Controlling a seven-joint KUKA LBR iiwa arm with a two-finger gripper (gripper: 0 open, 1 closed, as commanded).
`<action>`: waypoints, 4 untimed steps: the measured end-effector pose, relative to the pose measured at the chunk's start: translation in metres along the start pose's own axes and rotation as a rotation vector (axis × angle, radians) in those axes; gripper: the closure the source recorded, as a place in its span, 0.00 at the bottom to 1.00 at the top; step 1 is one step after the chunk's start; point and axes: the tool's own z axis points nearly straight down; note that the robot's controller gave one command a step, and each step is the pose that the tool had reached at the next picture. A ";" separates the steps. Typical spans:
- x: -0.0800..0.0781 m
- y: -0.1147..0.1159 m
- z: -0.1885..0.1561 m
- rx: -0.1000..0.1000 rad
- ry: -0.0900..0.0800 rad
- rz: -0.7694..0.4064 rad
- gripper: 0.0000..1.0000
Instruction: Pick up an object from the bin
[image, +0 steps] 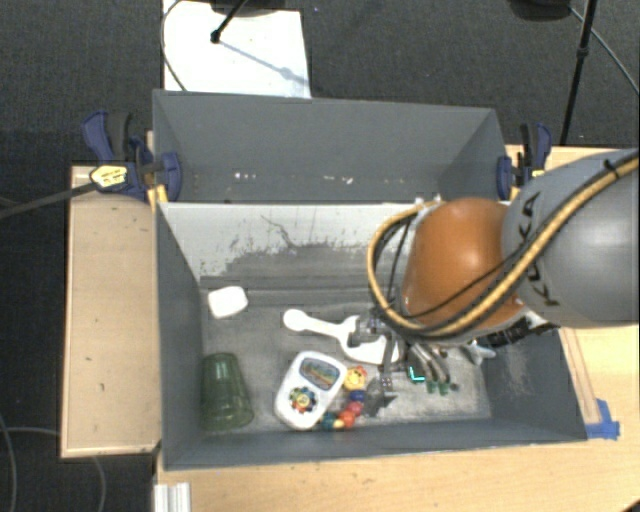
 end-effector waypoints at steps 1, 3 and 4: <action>-0.002 0.000 -0.003 -0.001 -0.008 0.003 0.00; -0.023 -0.001 0.074 -0.004 -0.009 0.033 0.00; -0.018 -0.003 0.074 0.003 -0.006 0.336 0.00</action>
Offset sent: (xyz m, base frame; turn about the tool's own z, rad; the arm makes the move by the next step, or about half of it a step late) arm 0.0143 -0.0039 -0.0815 0.1360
